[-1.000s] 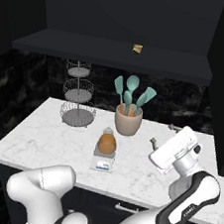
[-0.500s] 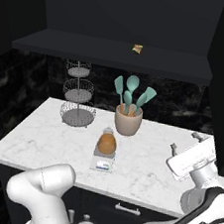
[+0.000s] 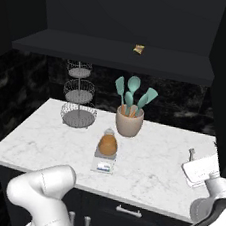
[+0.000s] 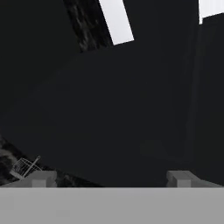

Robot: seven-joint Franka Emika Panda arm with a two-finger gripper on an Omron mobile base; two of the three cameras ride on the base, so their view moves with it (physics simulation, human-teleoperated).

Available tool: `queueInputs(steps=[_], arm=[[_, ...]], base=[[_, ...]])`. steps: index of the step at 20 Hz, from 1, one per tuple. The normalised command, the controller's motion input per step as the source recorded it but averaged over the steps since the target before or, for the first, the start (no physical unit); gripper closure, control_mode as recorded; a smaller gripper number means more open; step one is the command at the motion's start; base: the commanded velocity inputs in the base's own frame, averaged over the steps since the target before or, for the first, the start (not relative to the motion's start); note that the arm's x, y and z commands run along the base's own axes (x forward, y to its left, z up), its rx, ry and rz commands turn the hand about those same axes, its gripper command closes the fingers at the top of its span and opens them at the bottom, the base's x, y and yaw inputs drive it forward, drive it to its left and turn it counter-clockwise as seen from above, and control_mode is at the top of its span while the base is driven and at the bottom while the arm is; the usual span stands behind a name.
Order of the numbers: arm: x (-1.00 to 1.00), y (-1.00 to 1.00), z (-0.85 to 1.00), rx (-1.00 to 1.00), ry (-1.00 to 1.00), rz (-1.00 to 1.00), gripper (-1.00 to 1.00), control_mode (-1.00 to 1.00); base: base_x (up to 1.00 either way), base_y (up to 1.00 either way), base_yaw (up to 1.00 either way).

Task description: Pick the honey bottle and place it on the digital scale for weighing, and close the cabinet.

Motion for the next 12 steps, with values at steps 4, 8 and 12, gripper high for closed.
queueInputs(steps=[4,8,12], arm=[[-0.02,-0.38,0.33,0.00,-0.15,-0.06,-1.00,-1.00],[-0.02,-0.04,0.46,0.00,-0.20,0.00,-1.00,-1.00],[-0.10,0.00,0.56,-0.02,-0.22,0.00,-1.00,-1.00]], base=[[0.00,0.00,0.00],[0.00,0.00,0.00],[0.00,0.00,0.00]])
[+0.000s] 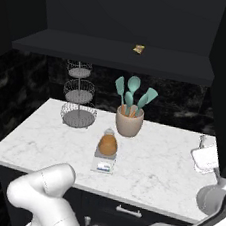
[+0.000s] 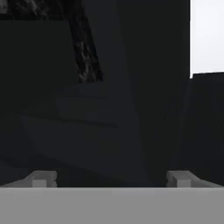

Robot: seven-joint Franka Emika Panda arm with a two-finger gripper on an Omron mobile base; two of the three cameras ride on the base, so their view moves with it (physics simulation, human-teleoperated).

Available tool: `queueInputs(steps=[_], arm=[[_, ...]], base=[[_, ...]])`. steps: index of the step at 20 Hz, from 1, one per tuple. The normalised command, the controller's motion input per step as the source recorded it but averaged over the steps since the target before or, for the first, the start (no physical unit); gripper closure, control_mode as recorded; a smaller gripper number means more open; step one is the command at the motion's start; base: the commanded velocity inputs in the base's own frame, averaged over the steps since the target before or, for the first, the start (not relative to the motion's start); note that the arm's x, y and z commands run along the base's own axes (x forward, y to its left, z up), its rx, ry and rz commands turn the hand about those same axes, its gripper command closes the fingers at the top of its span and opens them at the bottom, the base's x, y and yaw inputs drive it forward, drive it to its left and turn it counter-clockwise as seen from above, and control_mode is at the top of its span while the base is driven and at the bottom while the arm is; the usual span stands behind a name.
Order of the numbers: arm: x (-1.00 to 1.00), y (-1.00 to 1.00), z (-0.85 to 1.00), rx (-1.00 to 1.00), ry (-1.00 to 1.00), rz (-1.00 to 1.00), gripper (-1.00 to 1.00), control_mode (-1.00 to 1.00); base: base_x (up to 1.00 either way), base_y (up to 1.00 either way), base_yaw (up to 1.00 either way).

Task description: Pick the honey bottle and place it on the digital scale for weighing, and close the cabinet.

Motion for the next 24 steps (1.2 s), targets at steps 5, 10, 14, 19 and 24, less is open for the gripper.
queueInputs(steps=[5,10,14,19,24], arm=[[-0.28,0.00,0.55,-0.05,-0.26,0.00,-1.00,-1.00],[-0.48,0.08,0.42,-0.10,-0.26,0.00,-1.00,-1.00],[-0.34,0.45,0.24,-0.17,-0.15,-0.02,-1.00,-1.00],[-0.02,0.61,0.16,-0.19,-0.01,-0.06,-1.00,-1.00],[0.00,0.60,0.13,-0.15,0.00,-0.10,-1.00,-1.00]], base=[[0.00,0.00,0.00],[0.00,0.00,0.00],[0.00,0.00,0.00],[0.00,0.00,0.00],[0.00,0.00,0.00]])
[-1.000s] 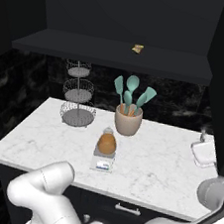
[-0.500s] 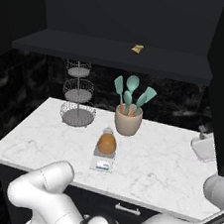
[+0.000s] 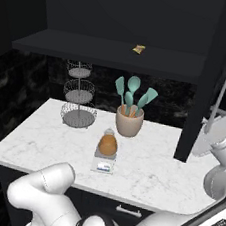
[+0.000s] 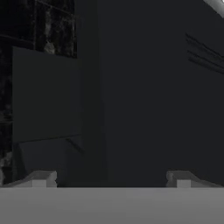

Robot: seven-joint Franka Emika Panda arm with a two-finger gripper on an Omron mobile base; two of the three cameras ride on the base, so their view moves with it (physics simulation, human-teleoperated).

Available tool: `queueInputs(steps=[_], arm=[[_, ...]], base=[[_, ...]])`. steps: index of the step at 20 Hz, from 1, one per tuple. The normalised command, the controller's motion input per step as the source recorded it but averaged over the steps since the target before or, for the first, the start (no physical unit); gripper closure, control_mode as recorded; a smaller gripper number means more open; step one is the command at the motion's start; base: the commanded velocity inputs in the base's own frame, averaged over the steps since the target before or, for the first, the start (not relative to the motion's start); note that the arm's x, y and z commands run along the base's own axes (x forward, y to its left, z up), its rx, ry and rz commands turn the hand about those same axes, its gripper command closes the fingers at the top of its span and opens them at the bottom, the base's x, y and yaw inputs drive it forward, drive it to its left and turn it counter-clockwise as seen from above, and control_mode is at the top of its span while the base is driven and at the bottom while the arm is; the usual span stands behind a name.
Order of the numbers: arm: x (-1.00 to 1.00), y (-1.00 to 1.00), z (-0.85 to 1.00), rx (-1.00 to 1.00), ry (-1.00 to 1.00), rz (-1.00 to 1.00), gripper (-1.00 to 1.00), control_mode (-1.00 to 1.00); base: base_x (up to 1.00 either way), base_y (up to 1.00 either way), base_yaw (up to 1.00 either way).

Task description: Pick the honey bottle and place it on the digital scale for weighing, and close the cabinet.

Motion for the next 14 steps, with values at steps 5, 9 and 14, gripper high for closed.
queueInputs(steps=[5,9,14], arm=[[0.05,0.53,0.04,-0.07,0.04,-0.19,-1.00,-1.00],[0.27,0.50,0.00,-0.04,0.11,-0.30,-1.00,-1.00],[0.48,0.50,0.06,-0.14,0.21,-0.31,-1.00,-1.00]], base=[[0.00,0.00,0.00],[0.00,0.00,0.00],[0.00,0.00,0.00]])
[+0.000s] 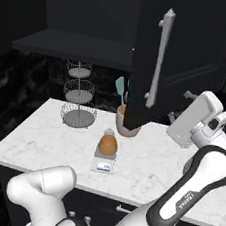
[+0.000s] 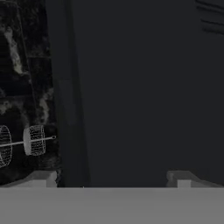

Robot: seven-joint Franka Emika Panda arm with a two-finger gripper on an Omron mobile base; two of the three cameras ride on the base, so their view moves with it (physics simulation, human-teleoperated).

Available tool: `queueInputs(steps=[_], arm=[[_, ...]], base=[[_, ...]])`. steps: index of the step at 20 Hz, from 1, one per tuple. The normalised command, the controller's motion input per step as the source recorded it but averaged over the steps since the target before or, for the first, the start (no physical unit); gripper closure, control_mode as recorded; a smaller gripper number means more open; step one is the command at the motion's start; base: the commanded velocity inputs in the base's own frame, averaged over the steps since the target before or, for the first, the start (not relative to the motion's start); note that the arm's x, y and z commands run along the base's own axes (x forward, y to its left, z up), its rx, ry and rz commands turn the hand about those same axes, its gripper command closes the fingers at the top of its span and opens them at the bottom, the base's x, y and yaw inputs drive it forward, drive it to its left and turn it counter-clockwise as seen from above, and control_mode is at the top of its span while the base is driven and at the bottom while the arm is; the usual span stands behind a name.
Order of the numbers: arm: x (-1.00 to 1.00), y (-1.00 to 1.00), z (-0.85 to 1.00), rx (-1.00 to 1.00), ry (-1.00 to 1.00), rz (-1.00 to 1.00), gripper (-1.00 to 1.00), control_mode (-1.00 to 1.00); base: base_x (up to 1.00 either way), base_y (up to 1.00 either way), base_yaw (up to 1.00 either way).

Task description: Pick the honey bottle and place it on the digital scale for weighing, and close the cabinet.

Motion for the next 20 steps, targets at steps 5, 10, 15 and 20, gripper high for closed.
queueInputs(steps=[5,10,15,20], arm=[[0.54,0.39,0.11,-0.17,0.30,-0.26,-1.00,-1.00],[0.52,0.32,0.15,-0.14,0.33,-0.23,-1.00,-1.00],[0.54,0.32,0.15,-0.09,0.29,-0.23,-1.00,-1.00],[0.58,0.38,0.02,-0.06,0.21,-0.25,-1.00,-1.00]], base=[[0.00,0.00,0.00],[0.00,0.00,0.00],[0.00,0.00,0.00],[0.00,0.00,0.00]])
